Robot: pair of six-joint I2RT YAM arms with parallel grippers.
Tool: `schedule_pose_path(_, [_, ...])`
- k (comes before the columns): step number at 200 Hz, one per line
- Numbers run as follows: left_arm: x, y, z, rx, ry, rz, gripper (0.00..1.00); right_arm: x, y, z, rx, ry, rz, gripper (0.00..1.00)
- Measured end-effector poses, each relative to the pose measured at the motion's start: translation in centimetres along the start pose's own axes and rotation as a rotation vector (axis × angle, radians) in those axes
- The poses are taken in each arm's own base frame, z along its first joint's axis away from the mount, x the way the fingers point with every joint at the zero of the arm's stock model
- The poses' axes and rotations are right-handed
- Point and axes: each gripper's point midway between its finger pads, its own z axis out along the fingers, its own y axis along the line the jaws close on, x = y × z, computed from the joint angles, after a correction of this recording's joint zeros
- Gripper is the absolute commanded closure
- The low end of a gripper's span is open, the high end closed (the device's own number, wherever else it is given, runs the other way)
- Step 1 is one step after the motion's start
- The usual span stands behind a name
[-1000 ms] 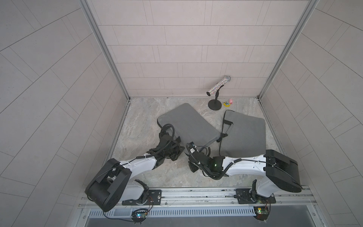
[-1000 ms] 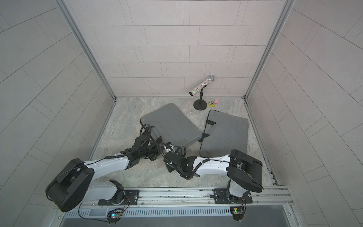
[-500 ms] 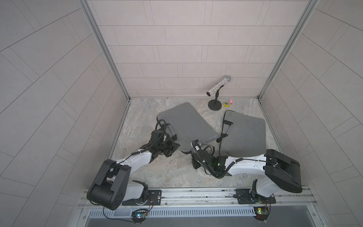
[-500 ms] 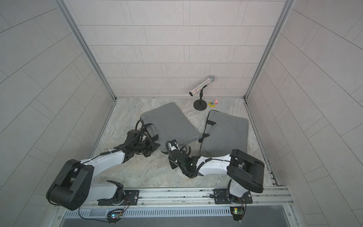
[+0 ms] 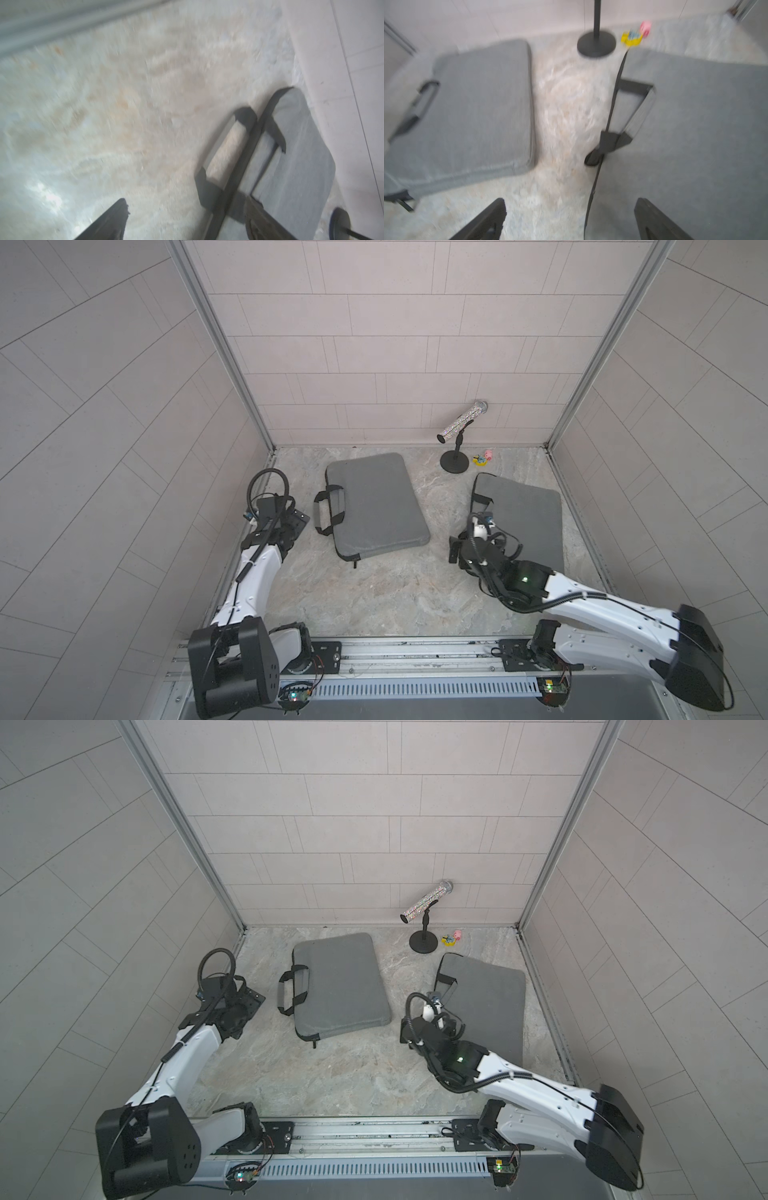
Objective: Put the mouse into the laptop bag
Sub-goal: Reset both arms
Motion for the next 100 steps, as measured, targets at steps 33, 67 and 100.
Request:
schedule_pose_path(33, [0.7, 6.3, 2.0, -0.232, -0.076, 0.120, 0.01, -2.0, -5.1, -2.4, 0.048, -0.324, -0.134, 0.00])
schedule_pose_path(67, [0.4, 7.1, 1.8, -0.194, -0.243, 0.216, 0.00, -1.1, -15.1, -2.3, 0.378, -0.434, -0.108, 0.00])
schedule_pose_path(100, [3.5, 8.2, 3.0, -0.054, -0.340, 0.338, 0.00, -1.0, -20.2, -1.2, 0.581, -0.385, -0.072, 0.01])
